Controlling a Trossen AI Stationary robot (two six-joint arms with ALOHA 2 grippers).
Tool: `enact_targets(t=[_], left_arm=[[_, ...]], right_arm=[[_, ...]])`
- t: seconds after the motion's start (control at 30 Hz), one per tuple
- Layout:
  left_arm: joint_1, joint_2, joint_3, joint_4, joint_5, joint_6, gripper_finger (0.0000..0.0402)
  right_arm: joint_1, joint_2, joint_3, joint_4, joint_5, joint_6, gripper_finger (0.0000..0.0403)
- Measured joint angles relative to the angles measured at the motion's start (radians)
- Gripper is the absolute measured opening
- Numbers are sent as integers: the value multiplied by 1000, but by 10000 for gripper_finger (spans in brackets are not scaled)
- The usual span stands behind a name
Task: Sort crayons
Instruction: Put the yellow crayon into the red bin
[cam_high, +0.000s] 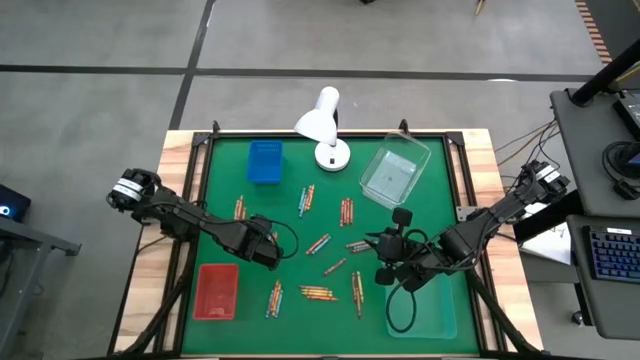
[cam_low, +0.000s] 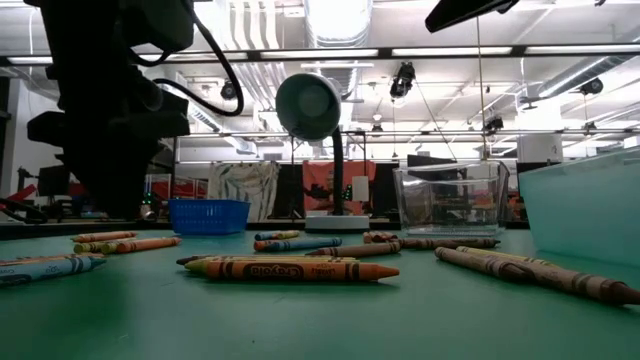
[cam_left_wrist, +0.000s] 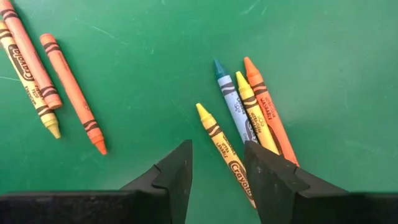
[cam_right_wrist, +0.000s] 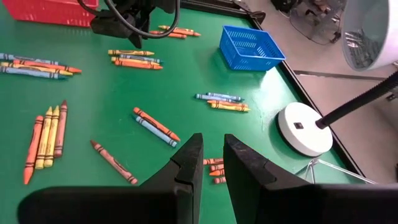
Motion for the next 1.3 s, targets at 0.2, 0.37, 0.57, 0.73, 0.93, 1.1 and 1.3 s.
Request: enact_targets(t=[0.2,0.37,0.57,0.73,0.93,1.1,1.3], left_arm=[[0,0,-20,19,-2,0,129],[0,0,-56,72,-2,-11,129],[0,-1,-76,95,-6,-19,129],[0,-1,-92,108,-18,-30,129],[0,-1,-124,185,-18,-31,129],[0,-1,-135,195,-18,-31,129],[0,-2,-135,195,-23,-31,120]], right_arm=[[0,0,0,2,15,0,54],[0,0,0,3,15,0,54],[0,0,0,4,15,0,54],[0,0,0,7,16,1,54],[0,0,0,7,16,1,54],[0,0,0,8,16,2,54],[0,0,0,13,16,11,54]])
